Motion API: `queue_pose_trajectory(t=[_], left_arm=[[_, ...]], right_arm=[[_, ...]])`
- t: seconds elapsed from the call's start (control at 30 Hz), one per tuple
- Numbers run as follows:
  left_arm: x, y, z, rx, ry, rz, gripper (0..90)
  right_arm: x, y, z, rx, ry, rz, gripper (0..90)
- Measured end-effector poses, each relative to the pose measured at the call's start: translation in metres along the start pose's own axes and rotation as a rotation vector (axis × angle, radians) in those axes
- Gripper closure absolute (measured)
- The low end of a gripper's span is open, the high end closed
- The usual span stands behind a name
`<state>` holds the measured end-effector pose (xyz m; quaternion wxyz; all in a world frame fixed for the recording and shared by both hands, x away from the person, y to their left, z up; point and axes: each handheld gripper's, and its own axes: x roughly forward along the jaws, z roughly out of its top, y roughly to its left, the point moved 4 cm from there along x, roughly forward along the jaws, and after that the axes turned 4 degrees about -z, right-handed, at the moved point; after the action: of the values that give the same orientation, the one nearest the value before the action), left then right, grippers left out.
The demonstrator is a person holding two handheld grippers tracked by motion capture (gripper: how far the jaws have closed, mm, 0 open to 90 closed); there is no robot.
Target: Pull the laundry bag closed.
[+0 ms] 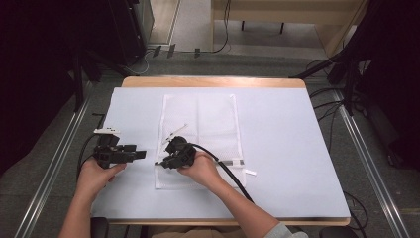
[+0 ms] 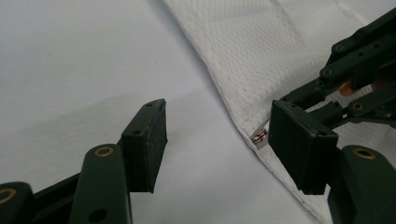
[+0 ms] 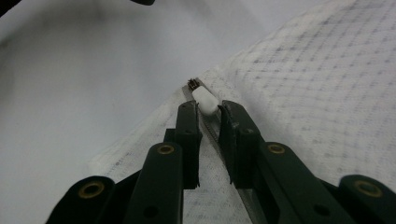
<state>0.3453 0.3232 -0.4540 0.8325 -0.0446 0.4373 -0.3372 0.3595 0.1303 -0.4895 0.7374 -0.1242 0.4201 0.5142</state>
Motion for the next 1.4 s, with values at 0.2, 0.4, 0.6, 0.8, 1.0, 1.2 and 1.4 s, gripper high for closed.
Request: queue_pose_trajectory(t=[0.2, 0.4, 0.6, 0.8, 1.0, 1.2, 1.4], left_arm=[[0.000, 0.001, 0.000, -0.001, -0.003, 0.000, 38.3], [0.000, 0.001, 0.000, -0.002, 0.000, -0.002, 38.2], [-0.001, 0.002, -0.001, -0.003, -0.002, 0.001, 38.2], [-0.004, 0.002, -0.001, -0.005, -0.017, 0.003, 38.2], [-0.002, 0.002, -0.002, -0.004, -0.013, -0.004, 39.4], [-0.001, 0.001, -0.003, 0.001, -0.013, -0.031, 40.9], [0.002, -0.004, -0.003, 0.014, -0.009, -0.062, 44.5]], right_arm=[[0.005, 0.004, 0.006, -0.025, -0.009, 0.000, 77.4], [0.014, 0.010, 0.014, -0.036, 0.002, 0.000, 82.8], [0.015, 0.009, 0.013, -0.053, 0.011, -0.005, 83.7], [0.016, 0.013, 0.011, -0.113, -0.019, -0.041, 85.1], [0.015, 0.009, 0.012, -0.069, -0.005, -0.003, 88.0], [0.009, 0.008, 0.014, -0.082, -0.014, 0.003, 88.1], [-0.004, 0.009, 0.020, -0.096, -0.044, 0.006, 88.0]])
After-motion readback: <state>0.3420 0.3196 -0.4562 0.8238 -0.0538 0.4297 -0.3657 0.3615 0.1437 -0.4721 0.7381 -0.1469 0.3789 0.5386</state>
